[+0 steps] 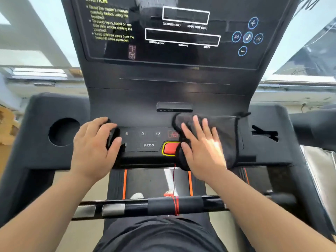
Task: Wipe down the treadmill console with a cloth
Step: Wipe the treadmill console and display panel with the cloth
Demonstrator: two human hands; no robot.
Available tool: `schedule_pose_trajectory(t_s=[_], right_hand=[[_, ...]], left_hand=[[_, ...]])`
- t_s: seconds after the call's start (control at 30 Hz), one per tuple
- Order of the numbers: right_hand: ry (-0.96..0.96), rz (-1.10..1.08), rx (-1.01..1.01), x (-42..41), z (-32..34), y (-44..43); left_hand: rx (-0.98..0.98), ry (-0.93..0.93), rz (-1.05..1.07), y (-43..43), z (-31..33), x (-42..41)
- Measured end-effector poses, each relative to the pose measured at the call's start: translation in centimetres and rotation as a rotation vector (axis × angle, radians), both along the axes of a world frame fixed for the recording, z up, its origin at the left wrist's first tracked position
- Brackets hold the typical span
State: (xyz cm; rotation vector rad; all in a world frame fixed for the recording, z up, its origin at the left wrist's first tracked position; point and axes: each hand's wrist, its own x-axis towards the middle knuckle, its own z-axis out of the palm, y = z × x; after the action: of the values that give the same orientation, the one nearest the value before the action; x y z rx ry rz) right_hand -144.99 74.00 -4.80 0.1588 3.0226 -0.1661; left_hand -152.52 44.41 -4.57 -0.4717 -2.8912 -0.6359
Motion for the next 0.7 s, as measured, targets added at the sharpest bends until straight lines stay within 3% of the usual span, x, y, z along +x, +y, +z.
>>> schedule_pose_trajectory(t_s=[0.17, 0.23, 0.33, 0.4, 0.47, 0.6, 0.7], right_hand=[[0.023, 0.158, -0.022, 1.2, -0.6, -2.1], [0.005, 0.003, 0.018, 1.8, -0.5, 1.2], [0.04, -0.409, 0.061, 2.6, -0.3, 5.4], [0.018, -0.514, 0.068, 1.9, 0.0, 4.4], [0.038, -0.442, 0.082, 0.7, 0.1, 1.0], [0.119, -0.034, -0.016, 0.2, -0.9, -6.1], [0.073, 0.214, 0.033, 1.4, -1.1, -4.2]], left_hand=[[0.012, -0.004, -0.034, -2.2, -0.3, -1.0], [0.033, -0.009, -0.051, -2.7, -0.5, -1.2], [0.055, -0.011, -0.086, -3.3, -0.6, -1.4], [0.063, -0.025, -0.101, -3.7, -0.7, -1.4], [0.07, -0.044, -0.112, -4.1, -0.6, -1.4], [0.072, -0.065, -0.139, -4.6, -0.6, -1.6], [0.089, -0.086, -0.148, -4.9, -0.5, -2.0]])
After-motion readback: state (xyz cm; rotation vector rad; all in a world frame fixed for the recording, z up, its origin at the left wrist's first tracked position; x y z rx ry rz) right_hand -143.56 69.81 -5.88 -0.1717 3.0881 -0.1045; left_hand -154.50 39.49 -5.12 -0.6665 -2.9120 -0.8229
